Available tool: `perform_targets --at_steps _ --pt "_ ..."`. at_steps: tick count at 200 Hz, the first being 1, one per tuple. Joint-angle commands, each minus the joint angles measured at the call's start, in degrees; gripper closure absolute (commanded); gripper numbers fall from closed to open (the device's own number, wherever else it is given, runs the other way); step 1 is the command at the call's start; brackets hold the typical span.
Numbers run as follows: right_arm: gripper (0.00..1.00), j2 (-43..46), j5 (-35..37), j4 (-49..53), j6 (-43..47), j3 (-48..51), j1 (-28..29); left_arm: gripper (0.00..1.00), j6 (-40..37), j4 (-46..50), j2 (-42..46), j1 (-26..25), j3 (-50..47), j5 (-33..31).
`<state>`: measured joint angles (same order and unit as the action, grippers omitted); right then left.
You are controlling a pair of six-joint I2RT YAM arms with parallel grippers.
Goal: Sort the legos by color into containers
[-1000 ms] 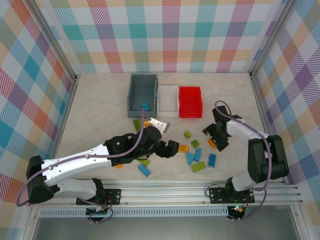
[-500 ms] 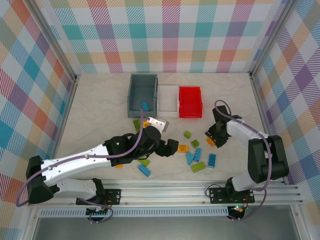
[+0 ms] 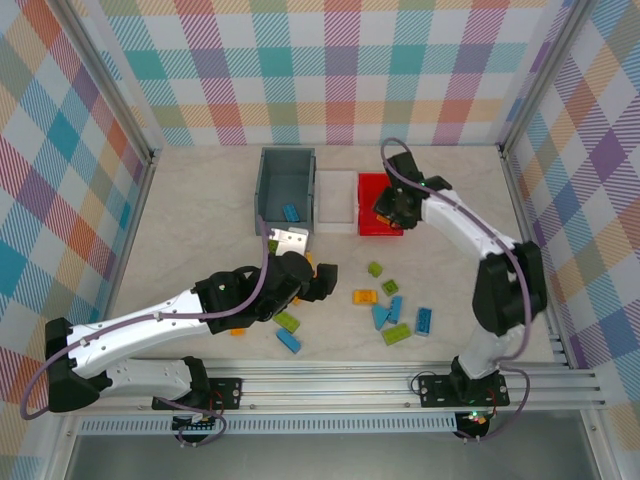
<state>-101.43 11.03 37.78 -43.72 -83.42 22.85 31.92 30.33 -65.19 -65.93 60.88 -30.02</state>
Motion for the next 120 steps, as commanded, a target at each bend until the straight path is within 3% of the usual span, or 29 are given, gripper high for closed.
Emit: perform_targets --at_steps 1,26,57,83,107,120 --pt "0.51 -6.7 2.2 4.7 4.2 -6.7 -0.2 0.14 1.6 2.2 1.0 -0.4 0.9 -2.3" --pt "0.49 -12.6 2.7 7.0 4.9 -13.1 -0.3 0.14 1.7 2.8 1.1 -0.4 0.9 -2.3" --pt "0.34 -15.6 3.4 9.1 4.8 -16.8 -0.3 0.14 2.1 3.6 1.3 -0.4 0.8 -2.7" --pt "0.26 -14.2 2.6 9.0 5.0 -16.9 -0.3 0.14 2.9 4.8 1.5 -0.4 0.7 -3.1" --pt "0.27 -9.3 1.9 8.1 5.2 -15.4 0.2 0.13 6.2 9.3 1.1 0.1 2.0 -6.0" --pt "0.29 -5.3 2.1 7.2 5.9 -14.1 1.1 0.12 9.8 14.4 -0.1 3.8 3.3 -4.9"
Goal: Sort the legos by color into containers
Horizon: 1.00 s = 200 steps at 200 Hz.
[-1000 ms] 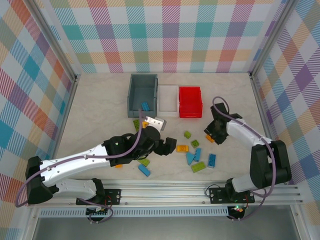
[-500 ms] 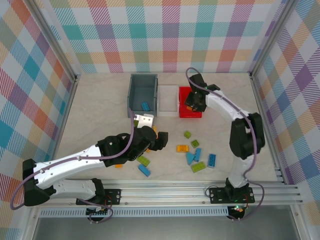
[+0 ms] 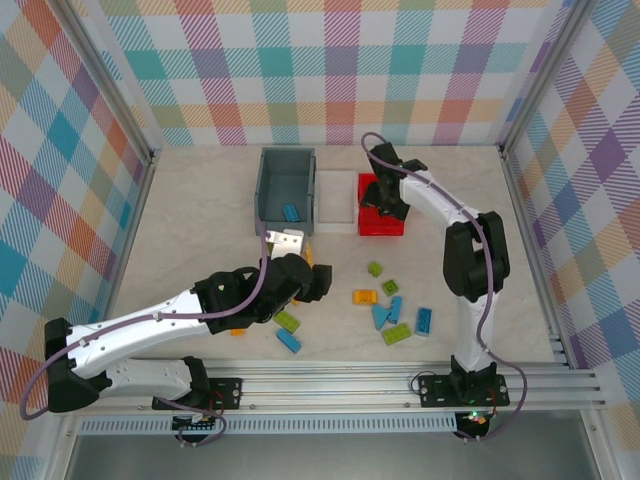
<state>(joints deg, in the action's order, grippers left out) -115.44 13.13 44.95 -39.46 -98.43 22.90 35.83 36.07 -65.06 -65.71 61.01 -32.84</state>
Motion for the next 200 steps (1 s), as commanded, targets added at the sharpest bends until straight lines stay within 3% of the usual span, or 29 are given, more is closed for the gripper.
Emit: perform_targets --at_steps 1,24,56,78,126,200 --pt "0.29 9.0 0.1 0.0 1.7 1.0 1.2 0.12 6.2 9.1 -0.4 4.0 3.2 -1.8" --pt "0.31 17.6 1.0 -3.2 3.6 6.4 4.8 0.18 9.0 12.7 -2.8 15.6 1.9 8.3" --pt "0.31 32.8 -1.0 -15.5 8.1 23.3 12.9 0.25 7.3 3.4 -7.1 28.5 -3.0 20.9" --pt "0.31 42.0 -2.6 -23.4 10.5 36.0 19.2 0.30 6.5 -2.0 -13.0 33.8 -3.1 24.4" --pt "0.30 53.1 -2.7 -26.8 8.6 49.6 28.6 0.34 6.0 -6.5 -24.9 37.1 -0.6 23.1" --pt "0.30 55.4 -1.7 -24.9 6.5 49.4 31.8 0.33 6.5 -9.6 -33.1 40.0 3.2 20.7"
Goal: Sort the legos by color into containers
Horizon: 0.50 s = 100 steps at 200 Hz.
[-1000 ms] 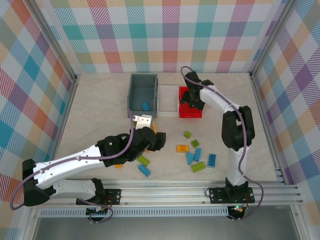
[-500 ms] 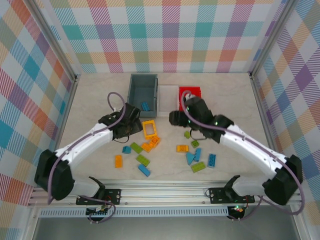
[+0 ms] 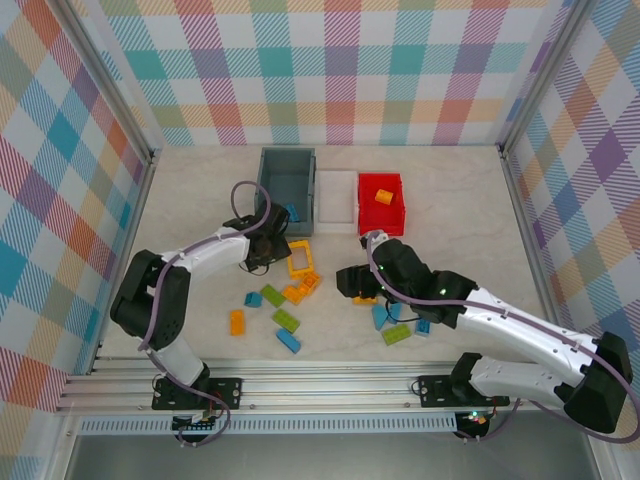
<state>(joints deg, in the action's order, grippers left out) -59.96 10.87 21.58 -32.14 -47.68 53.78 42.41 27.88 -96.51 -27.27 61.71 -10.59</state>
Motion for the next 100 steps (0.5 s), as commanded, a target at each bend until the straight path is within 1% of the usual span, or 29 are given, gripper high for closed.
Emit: perform_targets --at_steps 1,37,72,100 --pt "0.30 -0.1 0.6 -1.5 -0.8 -1.3 1.0 0.33 -0.1 -1.5 -1.8 1.6 2.5 -1.6" --pt "0.30 -0.3 0.8 -1.8 -0.8 -2.1 1.5 0.36 -0.5 -1.7 -5.2 2.8 4.4 -2.0" --pt "0.30 -0.3 0.9 -1.5 -0.8 -2.3 1.6 0.37 -1.2 -2.9 -7.3 2.8 5.6 -1.5" --pt "0.30 -0.5 0.9 -1.7 -1.1 -1.9 1.6 0.37 -1.2 -4.0 -8.1 2.8 4.8 -0.9"
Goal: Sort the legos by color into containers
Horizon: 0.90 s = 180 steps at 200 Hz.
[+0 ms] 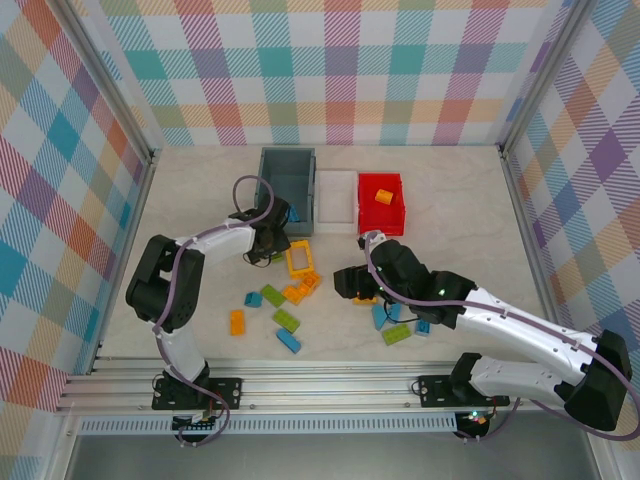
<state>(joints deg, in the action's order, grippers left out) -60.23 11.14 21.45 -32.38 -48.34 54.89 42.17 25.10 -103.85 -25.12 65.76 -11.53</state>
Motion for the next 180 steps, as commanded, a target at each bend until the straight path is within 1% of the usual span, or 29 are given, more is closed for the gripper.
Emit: perform_targets --at_steps 1,30,39,52,59,94,129,147,159,180 --pt "0.30 -0.3 0.6 -1.6 -0.9 -1.2 0.5 0.37 -0.9 -1.2 -0.8 0.7 0.7 0.0" --pt "0.30 -0.4 0.4 -2.0 -1.3 -0.8 0.6 0.39 -0.7 -2.2 -0.8 0.6 -1.3 0.0" --pt "0.30 -0.3 0.5 -2.1 -1.4 -0.7 0.7 0.41 -0.7 -2.5 -1.0 0.7 -1.8 0.0" --pt "0.30 -0.2 0.5 -2.1 -1.4 -0.8 0.7 0.49 -0.5 -2.6 -0.7 0.6 -2.7 -0.4" --pt "0.30 -0.2 0.6 -2.0 -1.4 -0.8 0.7 0.51 -0.3 -2.8 -0.1 0.5 -3.3 -0.8" --pt "0.30 -0.3 0.9 -2.0 -1.5 -0.9 0.8 0.54 -0.3 -3.0 2.1 0.5 -5.2 -1.7" --pt "0.31 0.3 1.0 -2.3 -1.5 -1.1 0.8 0.72 0.0 -2.3 7.0 -0.2 -7.6 -3.7" --pt "0.32 2.5 2.0 -2.8 -1.3 -0.8 0.8 0.74 -0.9 0.1 12.6 -2.1 -7.4 -6.4" --pt "0.32 4.7 4.1 -3.4 -1.4 -0.2 0.8 0.74 -2.3 1.7 15.9 -3.7 -5.9 -7.2" --pt "0.29 8.5 9.5 -4.5 -3.0 1.2 0.3 0.75 -5.2 4.6 17.0 -7.1 0.0 -6.7"
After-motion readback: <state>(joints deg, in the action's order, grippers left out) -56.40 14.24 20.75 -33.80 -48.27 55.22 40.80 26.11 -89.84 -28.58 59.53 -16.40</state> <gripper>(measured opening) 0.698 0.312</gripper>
